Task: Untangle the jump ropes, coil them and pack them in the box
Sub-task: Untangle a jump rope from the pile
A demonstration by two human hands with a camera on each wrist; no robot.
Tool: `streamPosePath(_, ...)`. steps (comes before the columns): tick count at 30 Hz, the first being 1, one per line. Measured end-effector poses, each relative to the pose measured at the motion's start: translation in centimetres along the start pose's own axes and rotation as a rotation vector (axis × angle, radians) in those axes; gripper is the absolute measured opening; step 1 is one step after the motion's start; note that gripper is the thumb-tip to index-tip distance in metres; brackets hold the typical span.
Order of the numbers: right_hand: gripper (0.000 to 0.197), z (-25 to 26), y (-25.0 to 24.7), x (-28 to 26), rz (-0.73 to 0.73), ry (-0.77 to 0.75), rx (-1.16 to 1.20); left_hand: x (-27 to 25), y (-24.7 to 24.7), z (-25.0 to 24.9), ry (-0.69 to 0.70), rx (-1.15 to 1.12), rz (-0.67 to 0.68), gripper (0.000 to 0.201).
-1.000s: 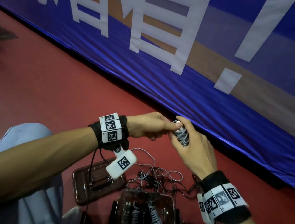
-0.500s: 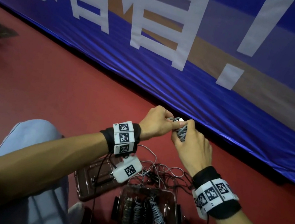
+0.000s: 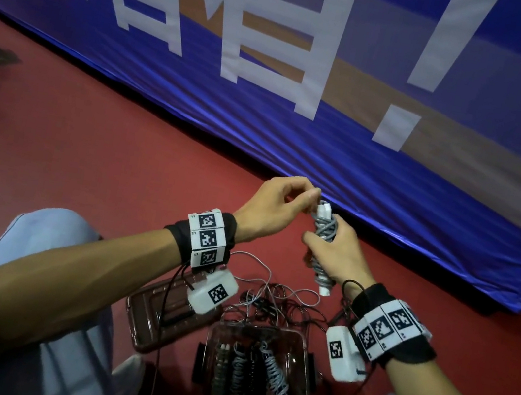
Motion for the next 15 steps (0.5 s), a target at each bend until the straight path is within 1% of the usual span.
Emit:
streamPosePath(2, 0.02, 0.2, 0.3, -0.3, 0.011, -0.033, -0.044, 0.2, -0.2, 0.6, -0.029, 0.044, -0.011, 0.035)
streamPosePath(3, 0.021, 0.4, 0.3, -0.5, 0.01, -0.045, -0.075, 0.5, -0.2, 1.2, -0.075, 0.029, 0.001, 0.038)
streamPosePath(5, 0.022, 0.8, 0.2, -0.8, 0.017, -0.064, -0.133, 0.9, -0.2, 2.5, -0.214, -0.103, 0.058, 0.041)
streamPosePath(7, 0.023, 1.1, 0.0, -1.0, 0.067, -0.075, -0.172, 1.1, -0.1, 3.5, -0.351, -0.259, 0.134, 0.039)
streamPosePath(9, 0.025, 1.2, 0.0, -1.0, 0.123, -0.07, -0.183, 1.0, 0.1, 3.8, -0.436, -0.367, 0.221, 0.035)
streamPosePath(10, 0.025, 1.1, -0.1, -0.8, 0.129, -0.063, -0.179, 0.9, 0.2, 3.9, -0.458, -0.405, 0.244, 0.033)
streamPosePath(12, 0.022, 0.8, -0.3, -0.6, 0.092, -0.033, -0.16, 0.7, 0.3, 3.8, -0.467, -0.428, 0.235, 0.03)
streamPosePath(15, 0.016, -0.1, -0.9, 0.0, -0.035, 0.031, -0.128, 0.1, 0.9, 3.5, -0.406, -0.344, 0.186, 0.024)
Point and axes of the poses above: each hand's wrist, its own x-axis towards the middle knuckle, its own y-axis out of the palm, z = x × y, the point moved 7 cm from there along x, towards the middle knuckle, and after that the axes turned 1 degree about y, right-handed, at the moved point
